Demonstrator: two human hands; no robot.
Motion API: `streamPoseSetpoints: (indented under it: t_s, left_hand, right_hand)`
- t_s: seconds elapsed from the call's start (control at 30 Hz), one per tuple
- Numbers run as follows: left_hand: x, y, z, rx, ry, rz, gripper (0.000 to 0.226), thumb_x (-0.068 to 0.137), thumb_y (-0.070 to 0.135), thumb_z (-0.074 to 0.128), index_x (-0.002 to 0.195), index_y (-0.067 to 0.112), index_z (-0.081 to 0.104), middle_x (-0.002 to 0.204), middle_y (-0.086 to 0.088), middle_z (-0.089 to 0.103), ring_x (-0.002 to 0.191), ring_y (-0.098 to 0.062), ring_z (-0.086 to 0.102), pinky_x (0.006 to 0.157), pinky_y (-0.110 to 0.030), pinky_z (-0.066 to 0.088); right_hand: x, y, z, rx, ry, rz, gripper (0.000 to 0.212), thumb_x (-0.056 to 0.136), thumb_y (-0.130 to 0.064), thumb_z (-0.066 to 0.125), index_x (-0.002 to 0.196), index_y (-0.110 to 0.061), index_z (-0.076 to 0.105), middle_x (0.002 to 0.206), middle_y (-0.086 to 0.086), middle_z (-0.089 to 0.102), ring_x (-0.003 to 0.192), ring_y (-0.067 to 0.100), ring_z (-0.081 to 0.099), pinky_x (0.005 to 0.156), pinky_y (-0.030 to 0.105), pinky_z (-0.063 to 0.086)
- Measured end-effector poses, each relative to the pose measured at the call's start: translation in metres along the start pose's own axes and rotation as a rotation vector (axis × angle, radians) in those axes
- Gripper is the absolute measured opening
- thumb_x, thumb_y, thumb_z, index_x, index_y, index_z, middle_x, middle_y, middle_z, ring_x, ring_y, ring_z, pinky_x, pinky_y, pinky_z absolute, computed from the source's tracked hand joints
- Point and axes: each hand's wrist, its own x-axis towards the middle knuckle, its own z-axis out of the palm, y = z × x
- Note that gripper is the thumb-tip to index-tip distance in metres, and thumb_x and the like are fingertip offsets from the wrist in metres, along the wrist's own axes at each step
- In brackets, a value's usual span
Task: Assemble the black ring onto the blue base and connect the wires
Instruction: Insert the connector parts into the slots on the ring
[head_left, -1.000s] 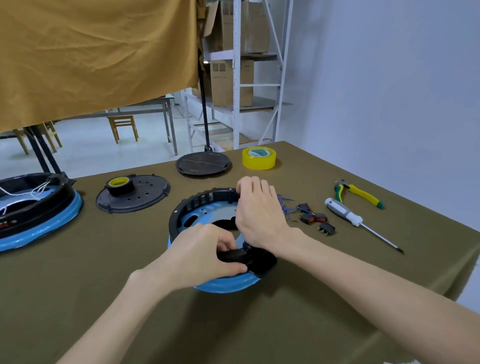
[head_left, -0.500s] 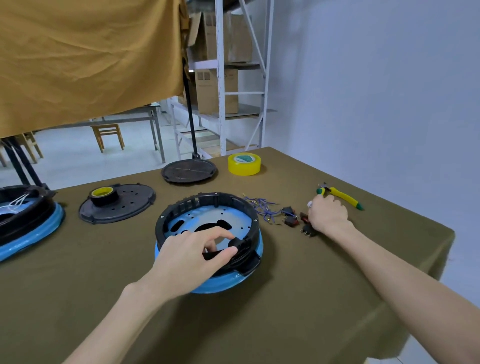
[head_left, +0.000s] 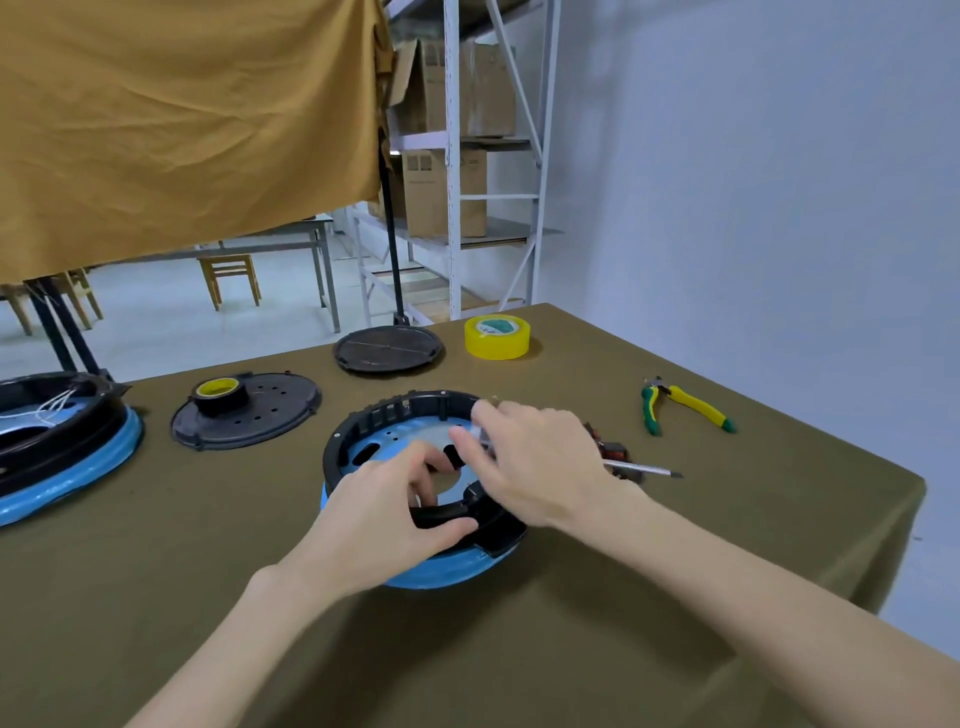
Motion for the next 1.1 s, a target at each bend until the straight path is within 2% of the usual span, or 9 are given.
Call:
streamPoseSetpoints:
  t_s: [0.1,0.23,0.37,0.5,0.7,0.8,0.87,1.0,1.1]
  left_hand:
    - [0.000,-0.001,0.000,-0.021,0.008,-0.019,0.052,0.065,0.083,0.065,0.099,0.049,0.045,0.098,0.031,0.059,0.086,0.002,0.061,0.059,-0.020,0.047]
    - [0.004,-0.003,-0.001,-0.030,-0.018,-0.037,0.053,0.064,0.077,0.075,0.094,0.046,0.045,0.083,0.021,0.064,0.080,0.001,0.062,0.058,-0.022,0.049]
    - [0.004,-0.002,-0.003,-0.017,-0.040,-0.033,0.050,0.067,0.072,0.079,0.091,0.045,0.045,0.073,0.015,0.063,0.081,0.002,0.059,0.060,-0.017,0.045]
    - [0.006,-0.005,0.000,-0.014,-0.032,-0.038,0.051,0.067,0.071,0.080,0.091,0.044,0.044,0.074,0.014,0.064,0.084,0.002,0.060,0.062,-0.017,0.048]
    - [0.005,-0.005,-0.001,-0.027,-0.034,-0.040,0.052,0.067,0.069,0.082,0.088,0.042,0.043,0.079,0.020,0.065,0.085,0.006,0.059,0.065,-0.011,0.045]
    - [0.006,-0.004,-0.002,-0.027,-0.025,-0.028,0.050,0.067,0.070,0.080,0.087,0.043,0.042,0.073,0.016,0.063,0.084,0.005,0.058,0.064,-0.013,0.044]
    - [0.004,-0.002,-0.002,-0.006,-0.034,-0.022,0.049,0.068,0.072,0.077,0.086,0.045,0.041,0.071,0.017,0.062,0.084,0.004,0.057,0.062,-0.015,0.043]
    - [0.000,0.002,0.003,0.159,0.013,-0.006,0.043,0.073,0.084,0.053,0.090,0.046,0.044,0.072,0.019,0.059,0.070,0.001,0.058,0.055,-0.016,0.037]
    - [-0.001,0.004,0.008,0.221,0.047,0.025,0.049,0.079,0.087,0.042,0.107,0.048,0.051,0.070,0.020,0.059,0.065,0.003,0.057,0.053,-0.015,0.036]
  right_hand:
    - [-0.009,-0.008,0.012,-0.125,-0.013,-0.080,0.021,0.103,-0.032,0.046,0.089,-0.019,0.055,0.079,0.001,0.038,0.043,0.023,0.039,0.039,0.030,0.026]
    - [-0.013,-0.014,0.018,-0.161,0.081,-0.047,0.027,0.090,-0.028,0.073,0.074,-0.020,0.053,0.071,-0.002,0.033,0.038,0.021,0.037,0.037,0.028,0.021]
    - [-0.011,-0.015,0.007,-0.176,0.055,-0.065,0.021,0.093,-0.032,0.069,0.077,-0.021,0.061,0.071,-0.005,0.032,0.041,0.019,0.037,0.038,0.030,0.023]
    - [-0.010,-0.019,0.006,-0.116,0.008,0.010,0.052,0.105,-0.038,0.018,0.096,-0.018,0.065,0.088,-0.002,0.040,0.050,0.024,0.042,0.044,0.035,0.026]
    - [-0.006,-0.019,0.008,-0.068,-0.033,0.061,0.048,0.110,-0.039,0.021,0.105,-0.019,0.065,0.093,-0.004,0.038,0.065,0.029,0.054,0.057,0.037,0.035]
    - [-0.006,-0.018,0.006,-0.079,-0.068,0.012,0.018,0.098,-0.035,0.061,0.105,-0.020,0.067,0.087,0.000,0.052,0.064,0.027,0.063,0.051,0.034,0.035]
    - [-0.013,-0.019,0.010,-0.103,-0.085,-0.009,0.020,0.083,-0.026,0.080,0.095,-0.018,0.067,0.074,-0.001,0.048,0.050,0.025,0.056,0.043,0.031,0.030]
    - [-0.011,-0.003,0.022,0.023,-0.004,-0.073,0.008,0.097,-0.025,0.055,0.101,-0.018,0.055,0.079,-0.004,0.036,0.065,0.026,0.057,0.048,0.034,0.033]
    - [-0.014,0.014,0.029,0.271,0.166,0.170,0.014,0.106,-0.030,0.052,0.099,-0.021,0.061,0.084,-0.003,0.048,0.073,0.024,0.060,0.055,0.042,0.050]
